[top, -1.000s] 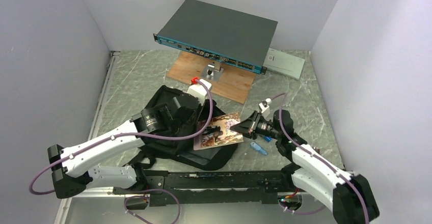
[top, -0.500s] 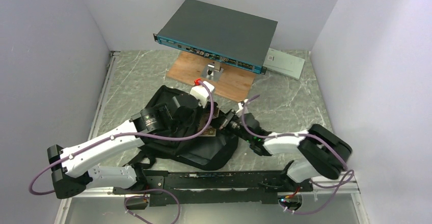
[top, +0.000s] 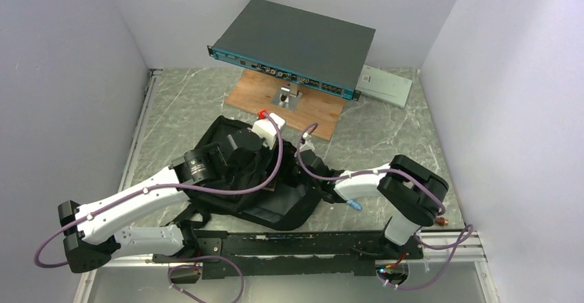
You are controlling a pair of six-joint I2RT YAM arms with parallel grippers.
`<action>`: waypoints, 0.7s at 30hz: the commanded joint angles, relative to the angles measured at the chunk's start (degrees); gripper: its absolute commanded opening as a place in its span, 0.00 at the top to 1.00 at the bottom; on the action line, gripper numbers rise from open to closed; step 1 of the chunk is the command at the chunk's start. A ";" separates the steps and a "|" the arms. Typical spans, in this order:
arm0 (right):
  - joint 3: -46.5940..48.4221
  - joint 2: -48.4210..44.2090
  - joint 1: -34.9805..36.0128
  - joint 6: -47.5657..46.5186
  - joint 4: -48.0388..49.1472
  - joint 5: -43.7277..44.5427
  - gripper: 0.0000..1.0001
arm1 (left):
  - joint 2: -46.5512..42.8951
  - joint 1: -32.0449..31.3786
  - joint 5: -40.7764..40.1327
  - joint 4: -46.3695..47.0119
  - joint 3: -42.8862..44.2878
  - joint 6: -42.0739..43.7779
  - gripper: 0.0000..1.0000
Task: Pack the student bag
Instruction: Place the book in the student bag.
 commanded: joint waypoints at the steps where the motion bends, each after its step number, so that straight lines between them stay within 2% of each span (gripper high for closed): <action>1: 0.30 -3.39 -0.72 -7.61 -6.61 -8.97 0.15 | -1.80 -0.03 0.40 4.70 0.19 -0.56 1.00; 2: -0.83 -3.36 -1.46 -7.23 -4.48 -11.23 0.17 | -1.71 -0.04 0.71 4.60 0.35 -0.48 1.00; 5: -5.23 -2.25 -3.13 -6.06 3.53 -14.45 0.30 | -1.41 -0.03 0.95 4.50 0.55 -0.01 1.00; 8: -5.49 -0.61 -3.52 -4.47 10.51 -16.24 0.49 | -1.10 -0.03 1.00 4.64 0.48 0.29 1.00; 15: 2.00 6.45 -2.41 -3.60 12.51 -16.80 0.95 | -0.61 -0.03 1.45 4.04 1.09 -0.26 1.00; 18: 4.68 9.01 -1.55 -2.74 16.25 -15.55 0.99 | -0.76 -0.03 1.75 3.78 1.41 -0.36 1.00; 21: 7.15 10.30 -0.79 -3.19 17.37 -13.45 0.96 | -0.63 -0.03 1.82 3.77 1.60 -0.28 1.00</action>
